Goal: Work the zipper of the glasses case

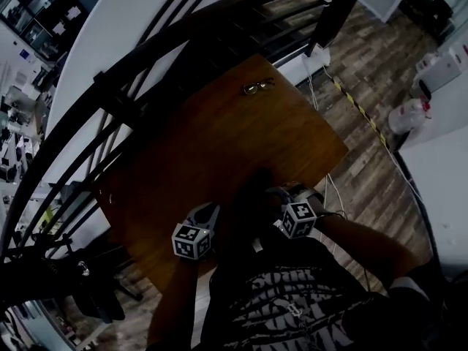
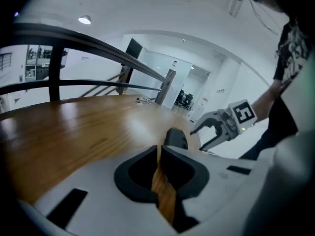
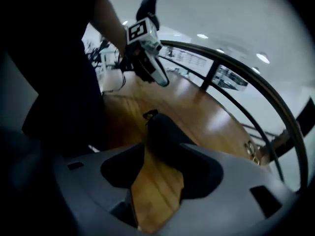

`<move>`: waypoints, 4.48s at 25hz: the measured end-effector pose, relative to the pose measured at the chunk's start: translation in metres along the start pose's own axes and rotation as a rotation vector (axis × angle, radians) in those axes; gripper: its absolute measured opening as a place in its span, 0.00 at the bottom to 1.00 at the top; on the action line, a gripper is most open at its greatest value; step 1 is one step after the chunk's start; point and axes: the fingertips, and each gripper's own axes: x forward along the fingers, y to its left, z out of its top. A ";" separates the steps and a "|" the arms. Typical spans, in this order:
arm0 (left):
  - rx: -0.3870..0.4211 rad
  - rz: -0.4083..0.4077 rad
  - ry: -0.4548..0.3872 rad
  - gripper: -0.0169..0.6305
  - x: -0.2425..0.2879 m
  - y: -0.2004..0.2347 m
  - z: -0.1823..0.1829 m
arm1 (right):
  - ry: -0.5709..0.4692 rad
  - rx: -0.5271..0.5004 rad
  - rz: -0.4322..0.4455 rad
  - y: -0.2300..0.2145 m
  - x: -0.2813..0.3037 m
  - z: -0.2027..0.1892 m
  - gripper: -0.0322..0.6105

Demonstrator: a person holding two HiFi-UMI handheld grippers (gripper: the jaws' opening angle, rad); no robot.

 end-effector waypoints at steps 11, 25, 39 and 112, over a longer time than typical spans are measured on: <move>0.004 0.200 -0.132 0.04 -0.094 -0.008 -0.038 | 0.310 -0.565 -0.048 -0.021 0.062 0.003 0.55; -0.131 0.023 -0.438 0.38 -0.157 -0.025 0.049 | -0.510 0.555 0.411 -0.048 -0.043 0.198 0.46; 0.228 -0.573 -0.692 0.48 -0.246 -0.184 0.230 | -0.833 0.375 0.528 -0.007 -0.227 0.347 0.46; 0.587 -0.292 -1.031 0.47 -0.343 -0.250 0.269 | -0.678 0.443 1.158 0.006 -0.249 0.332 0.08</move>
